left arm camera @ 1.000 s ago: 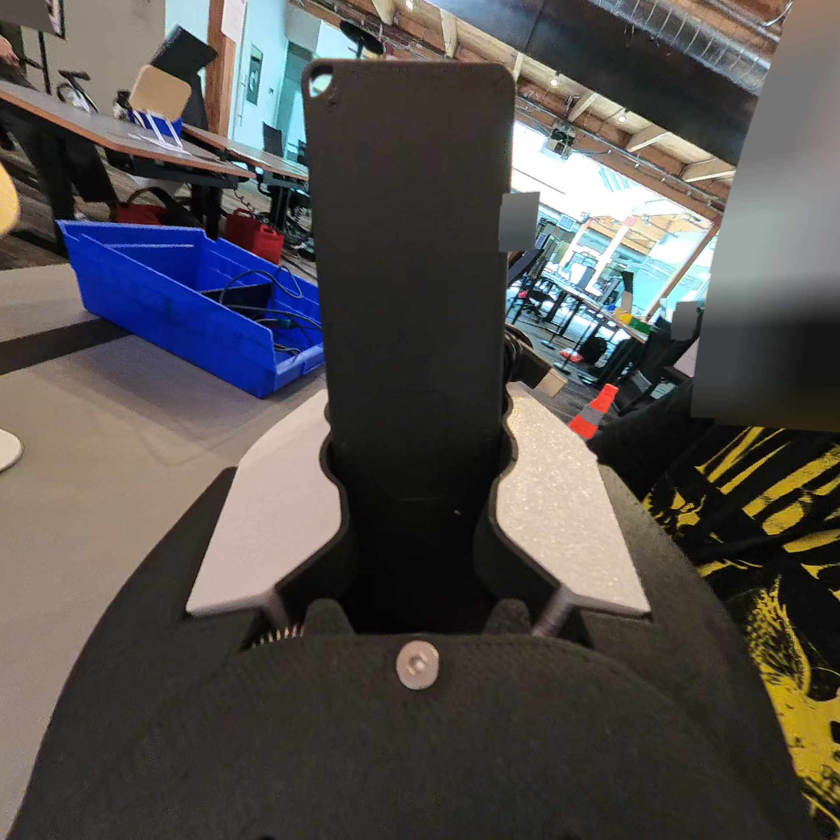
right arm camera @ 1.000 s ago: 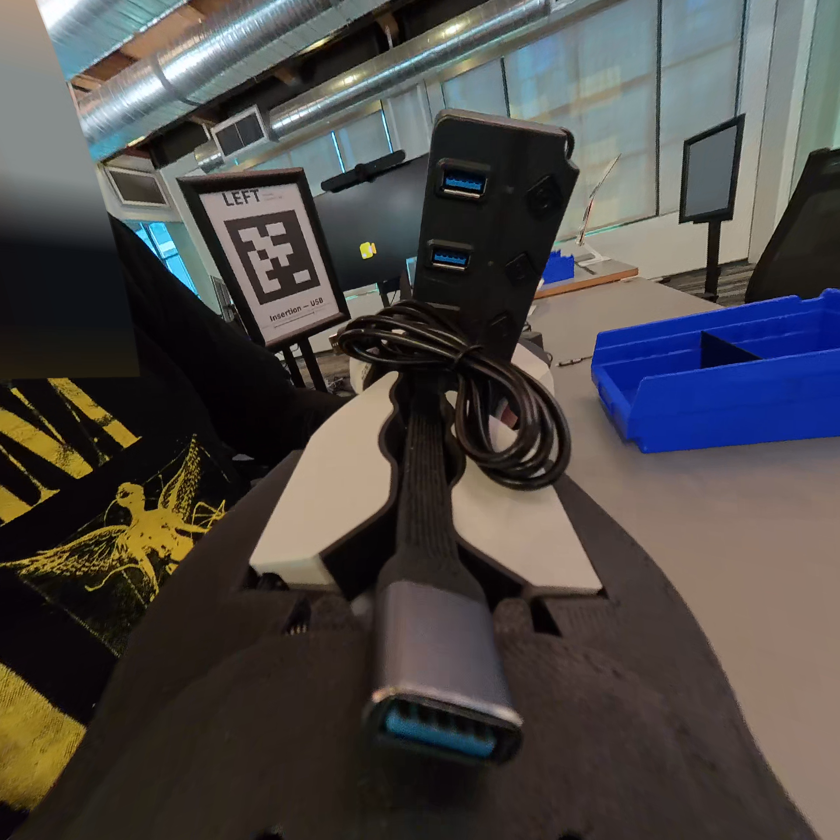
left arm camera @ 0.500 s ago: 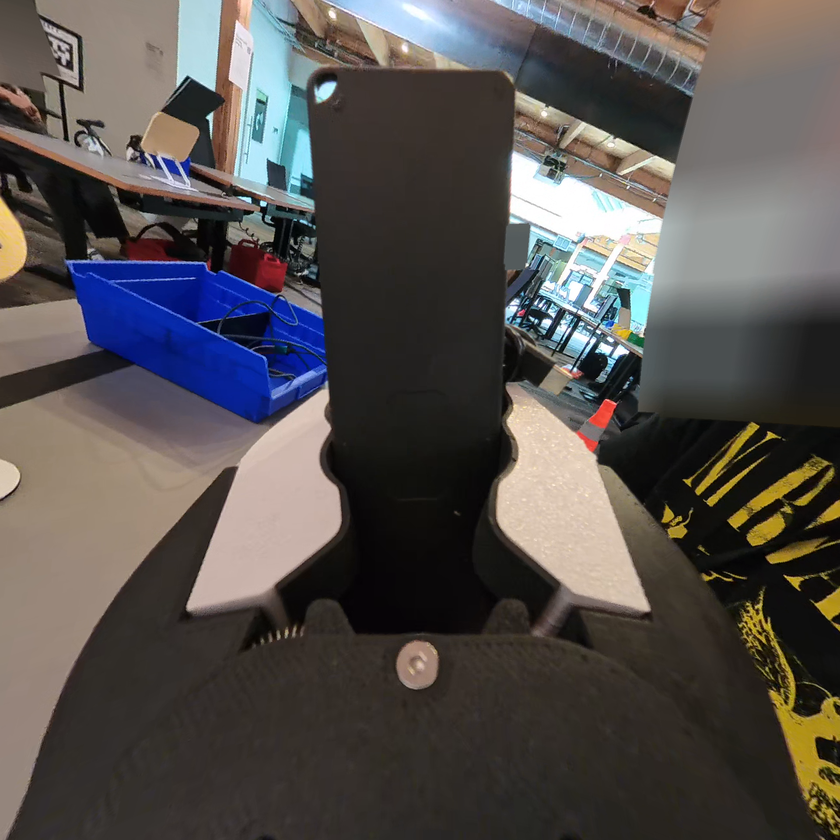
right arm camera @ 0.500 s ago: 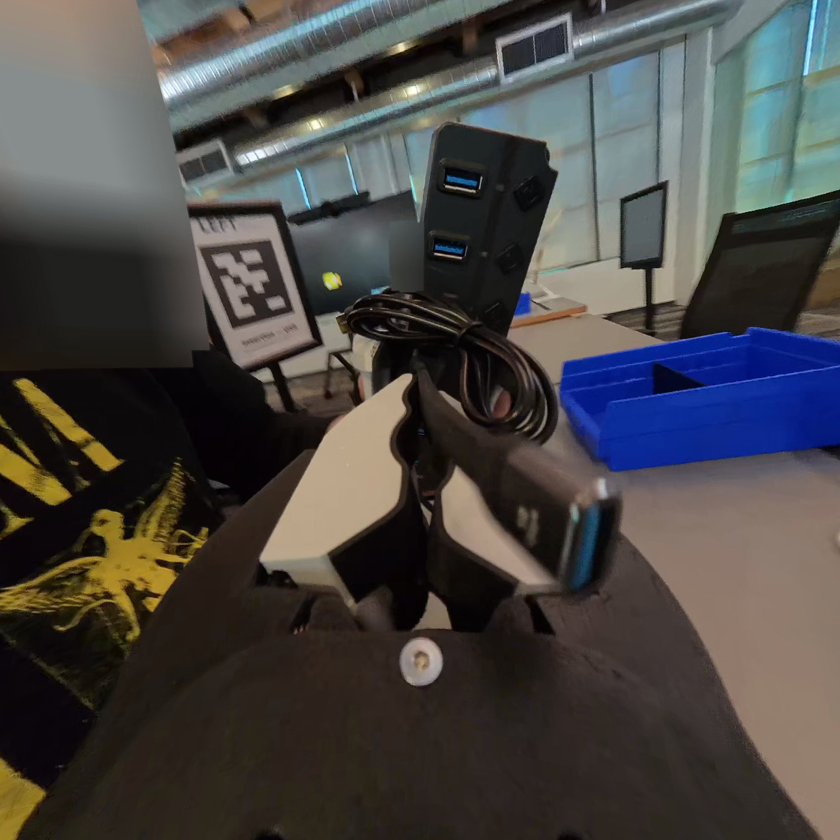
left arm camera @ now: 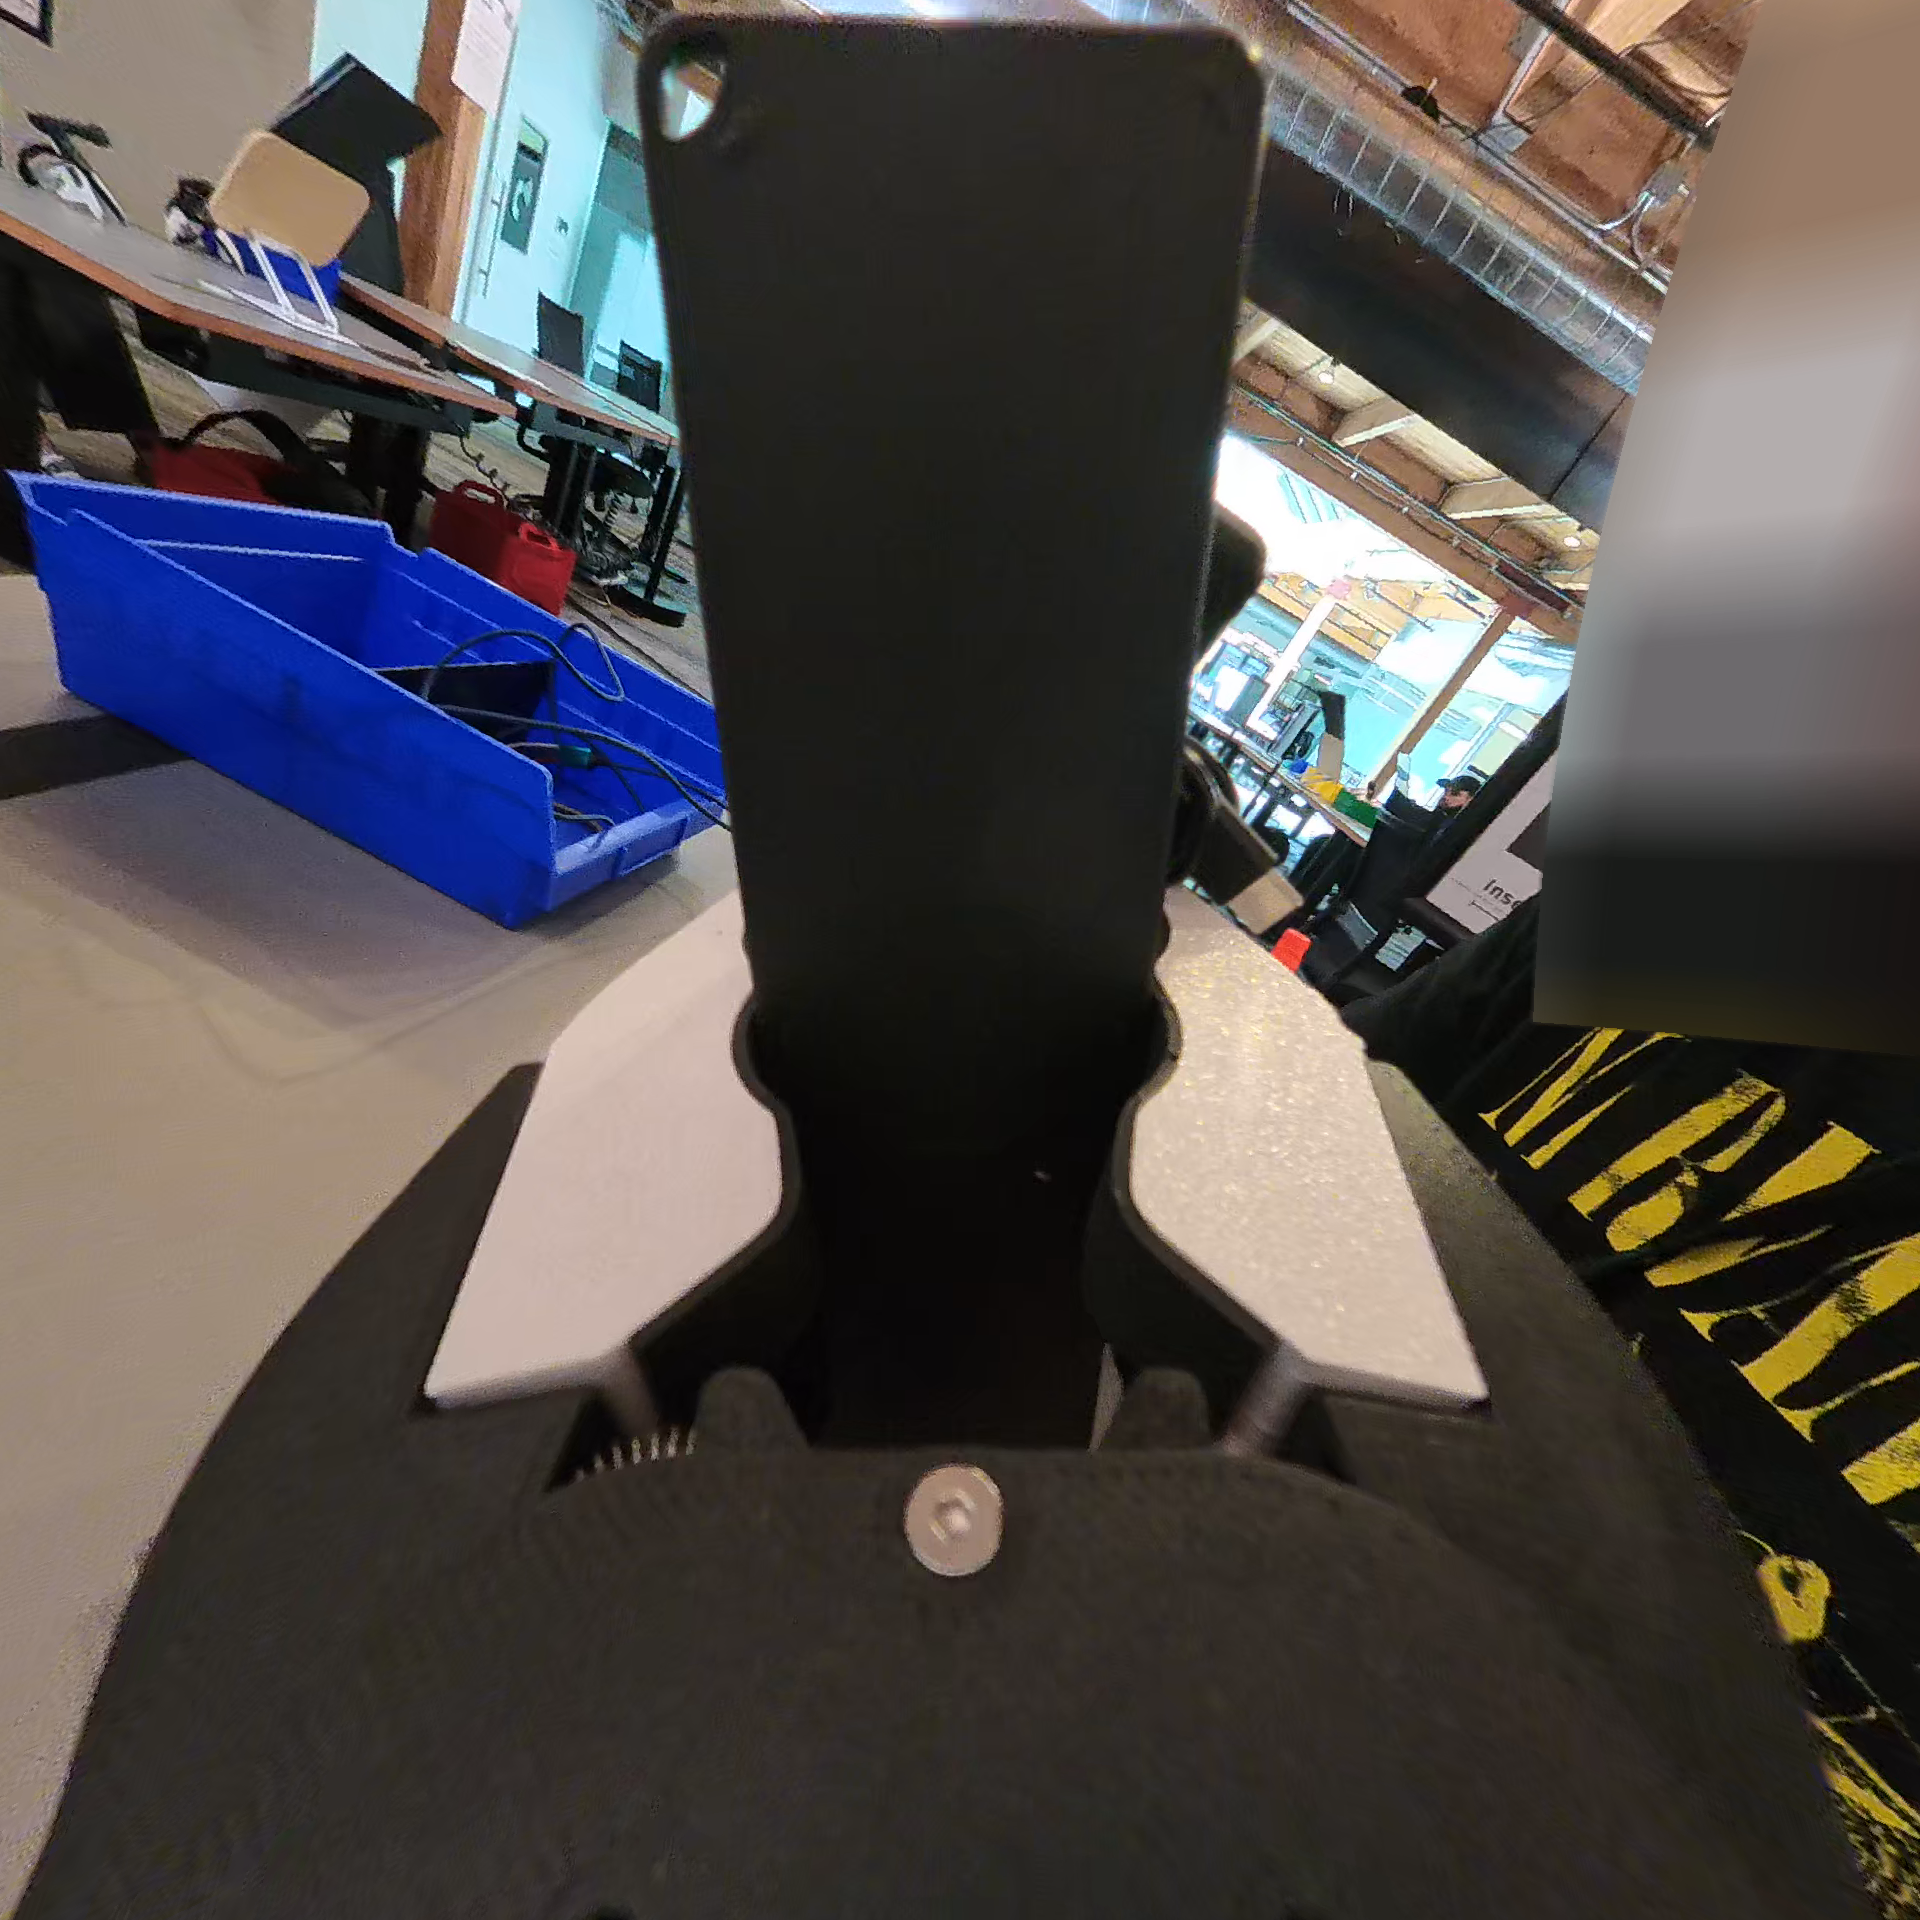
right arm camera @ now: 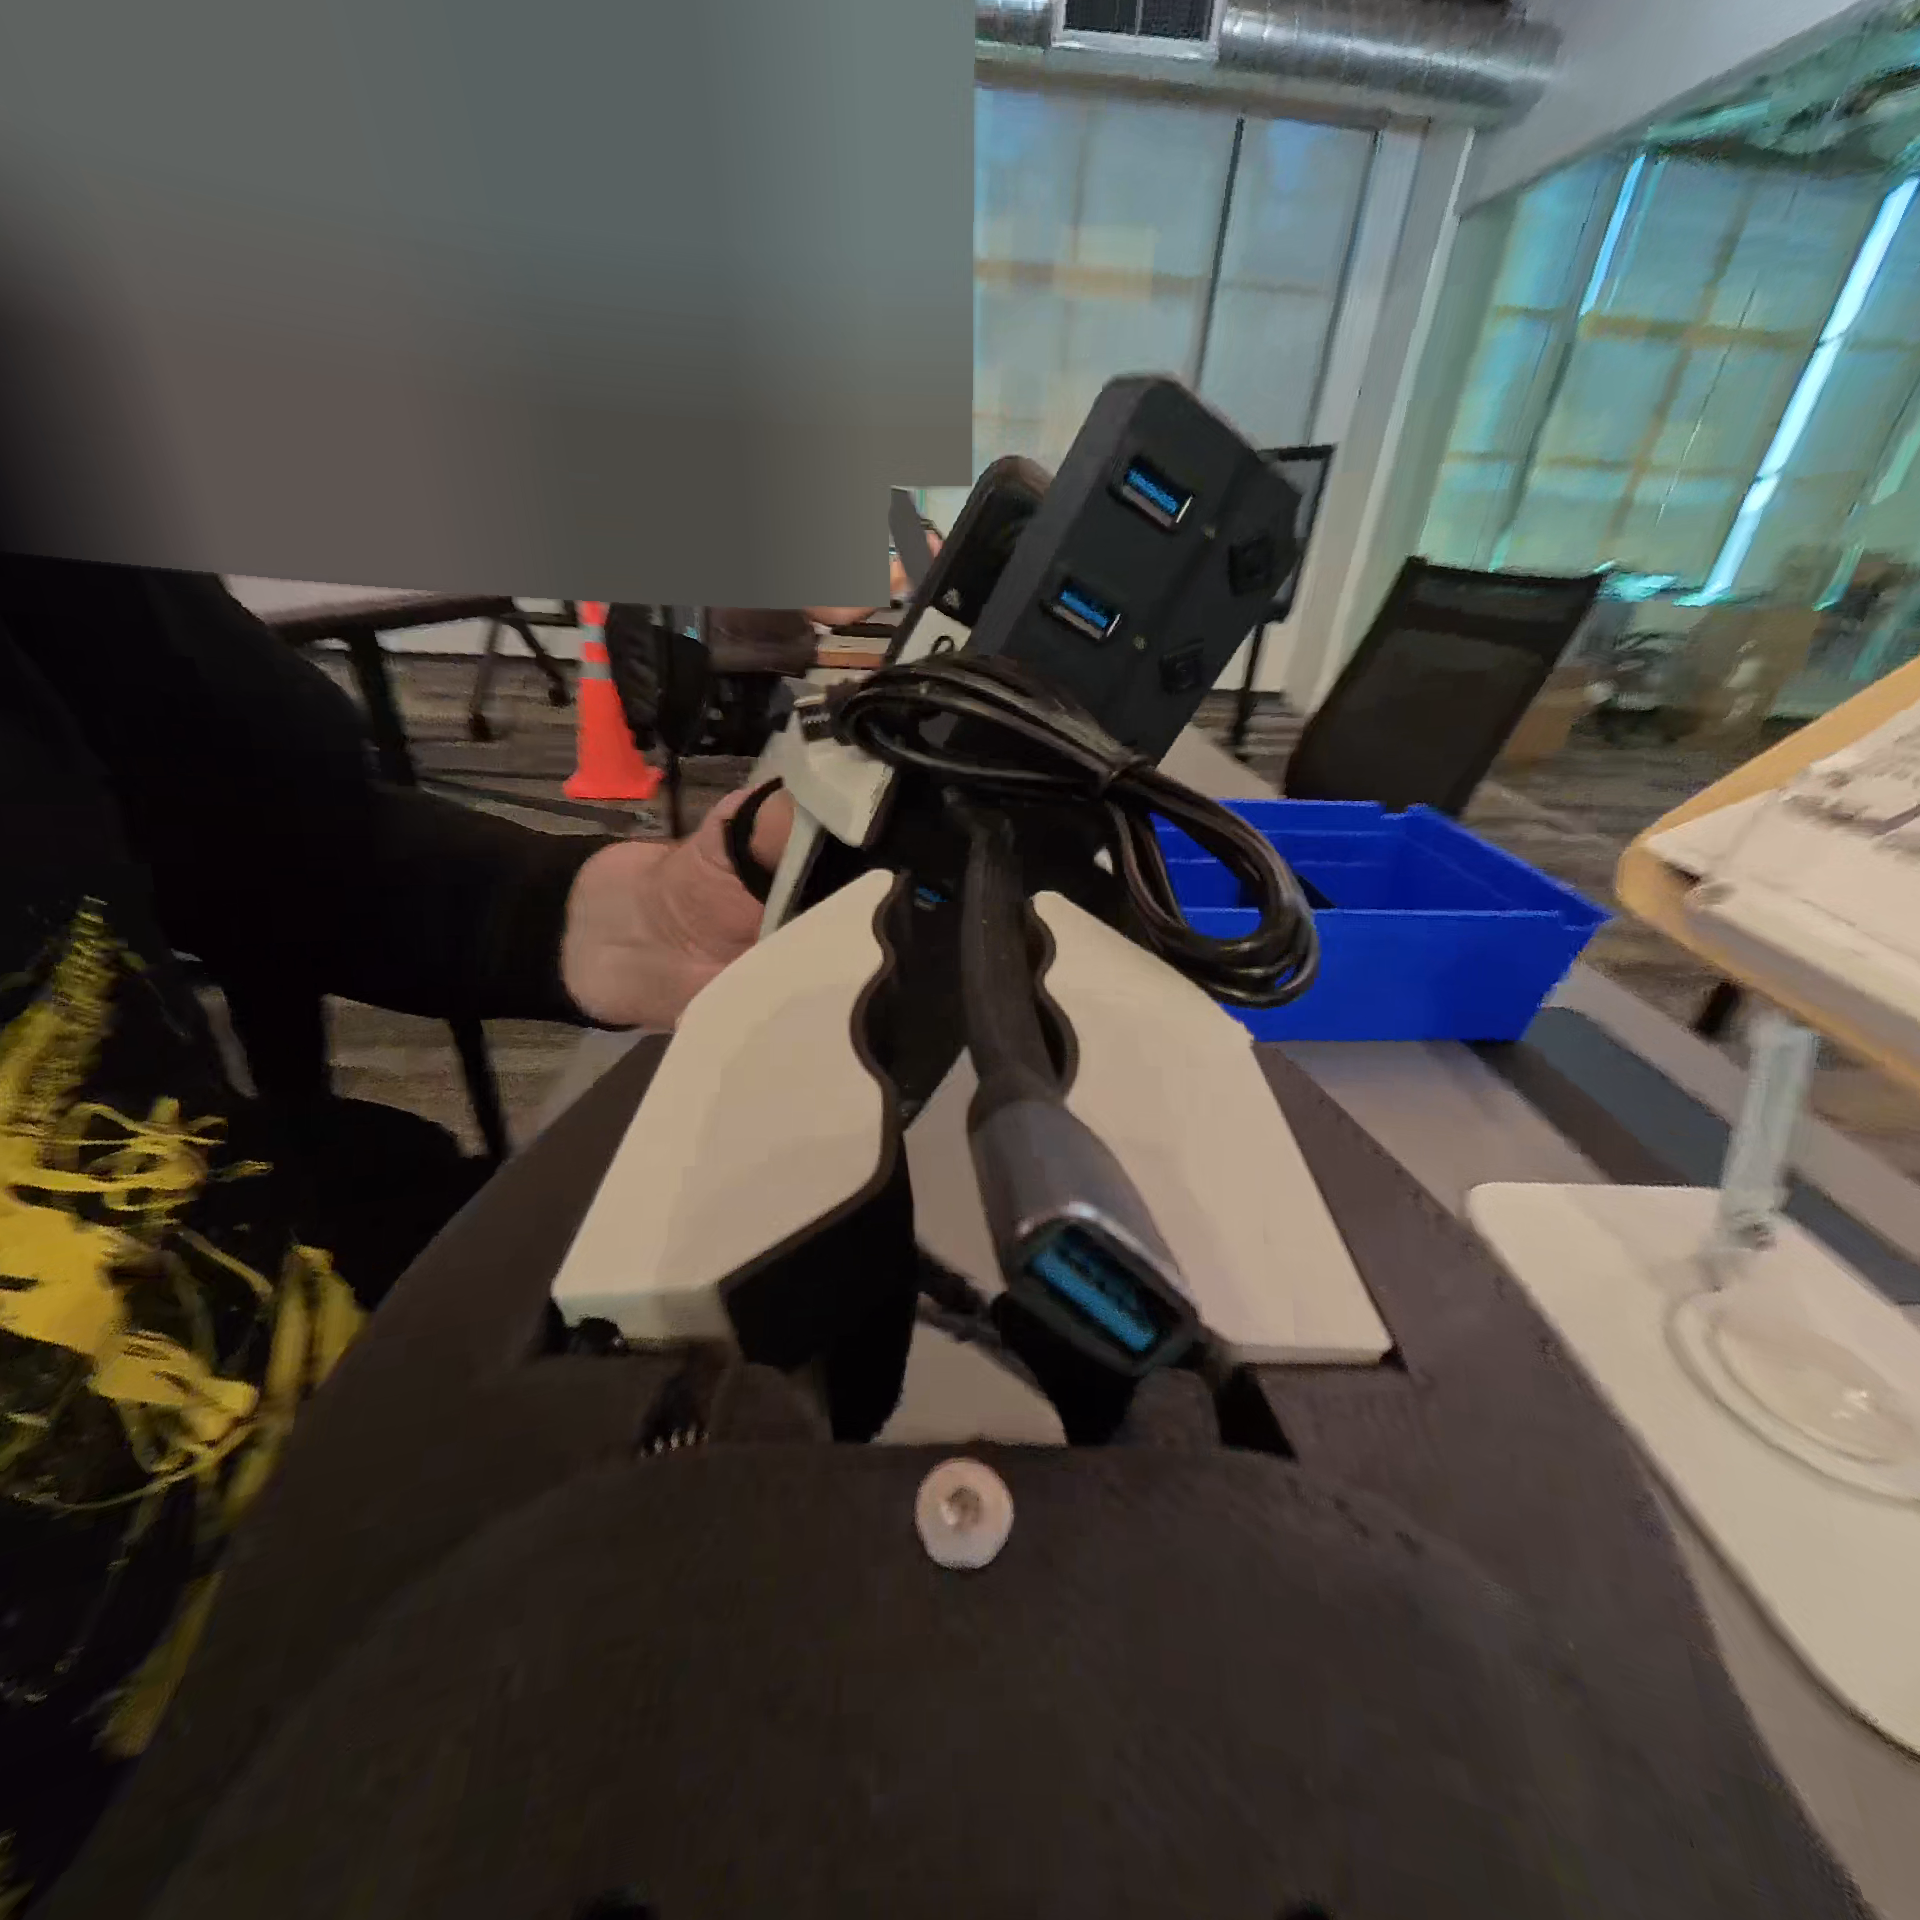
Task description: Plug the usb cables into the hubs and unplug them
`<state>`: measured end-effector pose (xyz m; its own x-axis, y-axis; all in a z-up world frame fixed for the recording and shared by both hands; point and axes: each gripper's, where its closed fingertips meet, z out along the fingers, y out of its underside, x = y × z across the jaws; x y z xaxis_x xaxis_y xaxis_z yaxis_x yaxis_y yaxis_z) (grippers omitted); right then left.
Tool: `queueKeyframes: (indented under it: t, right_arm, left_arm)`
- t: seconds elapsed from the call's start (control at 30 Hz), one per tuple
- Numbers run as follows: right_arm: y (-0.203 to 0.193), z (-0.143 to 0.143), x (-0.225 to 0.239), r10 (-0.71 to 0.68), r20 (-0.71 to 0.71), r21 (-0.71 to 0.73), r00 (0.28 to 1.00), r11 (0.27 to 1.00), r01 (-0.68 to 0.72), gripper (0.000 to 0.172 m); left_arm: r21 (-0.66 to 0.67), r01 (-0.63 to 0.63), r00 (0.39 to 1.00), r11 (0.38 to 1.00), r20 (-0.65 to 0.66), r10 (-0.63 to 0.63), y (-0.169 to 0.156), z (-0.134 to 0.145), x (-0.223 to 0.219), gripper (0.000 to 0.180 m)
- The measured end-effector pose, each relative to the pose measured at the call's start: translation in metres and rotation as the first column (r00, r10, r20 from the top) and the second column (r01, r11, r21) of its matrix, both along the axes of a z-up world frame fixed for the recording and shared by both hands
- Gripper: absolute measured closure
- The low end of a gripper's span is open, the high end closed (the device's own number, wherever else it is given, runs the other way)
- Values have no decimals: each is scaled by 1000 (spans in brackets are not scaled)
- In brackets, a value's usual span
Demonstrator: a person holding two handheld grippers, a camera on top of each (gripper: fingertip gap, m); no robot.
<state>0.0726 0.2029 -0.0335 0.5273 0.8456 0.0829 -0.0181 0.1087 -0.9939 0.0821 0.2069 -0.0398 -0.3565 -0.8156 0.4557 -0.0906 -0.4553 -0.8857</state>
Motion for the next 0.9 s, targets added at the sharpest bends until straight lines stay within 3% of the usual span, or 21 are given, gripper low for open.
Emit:
queueKeyframes:
  t: [0.17,0.4,0.5,0.57,0.7,0.9]
  right_arm:
    - [5,-1,3,-142,222,210,965,973,95,160]
    - [7,-1,8,-341,484,451,806,886,105,161]
    - [8,-1,8,-363,546,475,755,877,78,166]
    - [8,-1,8,-315,539,419,781,905,76,169]
    - [-1,2,4,-135,398,237,907,971,40,168]
    - [-12,8,2,-32,263,148,964,989,-7,169]
  left_arm:
    - [-71,50,999,996,-11,-51,-2,-4,1,116]
    - [-125,99,993,987,-49,-106,-6,-11,3,115]
    - [-136,109,991,985,-60,-118,-7,-14,4,116]
    - [-130,117,990,985,-67,-127,-9,-15,5,115]
    - [-103,127,991,987,-25,-130,-12,-6,2,115]
    - [-68,84,996,994,37,-81,-13,12,-1,115]
